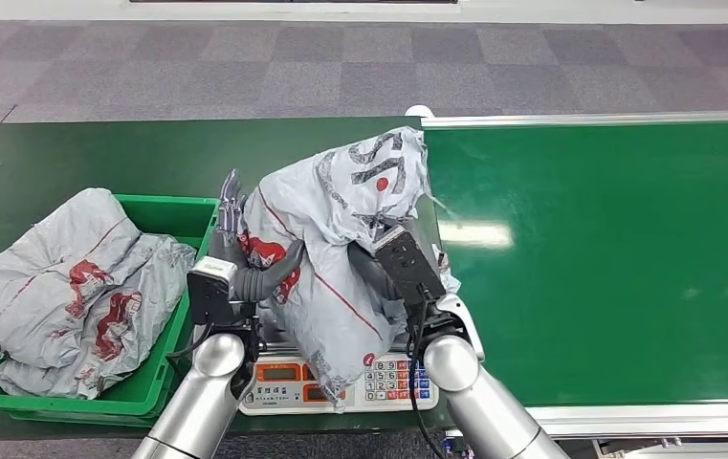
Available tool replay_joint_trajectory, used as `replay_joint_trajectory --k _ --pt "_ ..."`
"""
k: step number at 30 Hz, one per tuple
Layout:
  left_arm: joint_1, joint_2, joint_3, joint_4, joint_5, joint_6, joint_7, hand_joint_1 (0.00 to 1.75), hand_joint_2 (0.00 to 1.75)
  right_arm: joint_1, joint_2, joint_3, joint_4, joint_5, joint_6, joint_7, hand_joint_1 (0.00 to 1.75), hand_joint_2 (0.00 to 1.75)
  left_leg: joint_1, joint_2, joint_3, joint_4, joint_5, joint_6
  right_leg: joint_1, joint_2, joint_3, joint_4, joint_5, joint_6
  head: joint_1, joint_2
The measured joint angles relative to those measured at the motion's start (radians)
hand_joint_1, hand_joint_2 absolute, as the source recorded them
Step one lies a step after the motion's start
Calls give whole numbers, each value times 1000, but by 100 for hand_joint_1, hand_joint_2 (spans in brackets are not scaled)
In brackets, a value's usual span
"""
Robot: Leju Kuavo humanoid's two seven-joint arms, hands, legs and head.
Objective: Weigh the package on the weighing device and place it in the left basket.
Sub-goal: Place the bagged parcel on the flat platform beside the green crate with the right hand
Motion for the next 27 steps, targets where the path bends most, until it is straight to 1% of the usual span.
replay_joint_trajectory --k 2,3,6,7,11,27 --pt "0 2 -2 0 1 4 0 0 175 4 6 13 4 3 -5 8 175 175 0 0 0 0 0 0 0 0 0 0 0 0 0 0" --pt "0 4 -4 0 1 5 -1 0 175 9 8 17 4 7 -7 13 159 175 0 0 0 0 0 0 0 0 0 0 0 0 0 0" --pt "-1 6 -9 3 1 7 -1 0 175 30 12 24 2 17 4 28 34 175 -1 0 0 0 0 0 -1 0 0 0 0 0 0 0" --pt "-1 7 -11 5 0 7 -1 0 175 38 13 25 0 13 21 32 9 175 -1 0 0 0 0 0 -1 0 0 0 0 0 0 0" --pt "-6 7 -21 13 -3 7 -1 0 175 57 14 26 -13 -13 83 40 9 175 -1 0 0 0 0 0 -1 0 -1 0 0 0 0 0" --pt "-13 6 -26 27 -4 7 -1 0 175 68 14 26 -23 -18 88 40 9 175 -1 0 0 0 0 0 -1 0 -1 0 0 0 0 0"
